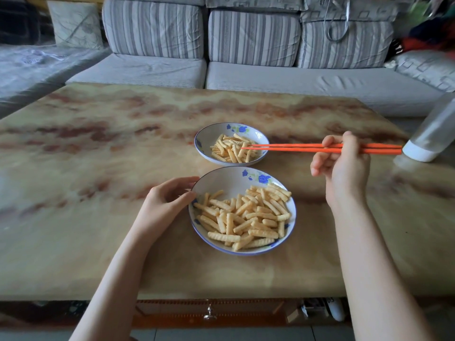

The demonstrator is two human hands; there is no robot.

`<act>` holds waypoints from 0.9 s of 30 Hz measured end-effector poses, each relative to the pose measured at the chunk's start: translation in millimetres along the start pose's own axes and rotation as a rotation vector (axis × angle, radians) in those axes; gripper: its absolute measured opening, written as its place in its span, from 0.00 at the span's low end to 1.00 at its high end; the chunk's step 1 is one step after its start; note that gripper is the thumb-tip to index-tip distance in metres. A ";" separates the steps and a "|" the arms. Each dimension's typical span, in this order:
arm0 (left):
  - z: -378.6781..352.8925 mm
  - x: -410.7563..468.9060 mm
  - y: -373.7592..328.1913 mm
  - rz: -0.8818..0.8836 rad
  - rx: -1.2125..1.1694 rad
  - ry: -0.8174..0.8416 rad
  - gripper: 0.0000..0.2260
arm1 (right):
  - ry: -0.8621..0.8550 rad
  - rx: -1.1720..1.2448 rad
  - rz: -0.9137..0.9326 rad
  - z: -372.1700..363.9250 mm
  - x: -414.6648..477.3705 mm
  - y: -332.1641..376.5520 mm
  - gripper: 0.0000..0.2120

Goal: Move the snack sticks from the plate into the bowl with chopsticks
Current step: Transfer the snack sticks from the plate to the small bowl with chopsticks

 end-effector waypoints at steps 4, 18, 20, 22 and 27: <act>1.5 0.1 1.9 -0.003 0.015 -0.017 0.13 | -0.025 0.000 0.010 -4.9 5.0 -13.7 0.20; 1.3 -1.1 -0.1 0.003 0.005 -0.002 0.14 | 0.061 -0.083 0.069 -3.3 7.6 -3.4 0.20; 1.8 -0.9 0.9 0.005 0.003 -0.012 0.12 | 0.110 -0.125 0.063 0.7 8.9 5.8 0.19; 1.6 -0.7 1.5 0.008 0.005 -0.017 0.13 | 0.162 -0.200 0.060 5.2 8.9 15.3 0.20; 1.7 -0.6 2.2 0.009 0.007 -0.009 0.13 | 0.238 -0.369 0.051 14.4 1.0 35.5 0.20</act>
Point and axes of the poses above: each hand's wrist, its own x-axis towards the middle knuckle, its own z-axis out of the back of the hand, y = z × x, the point moved 7 cm from there along x, towards the middle knuckle, and after that the axes turned 1 degree about -z, right-handed, at the moved point
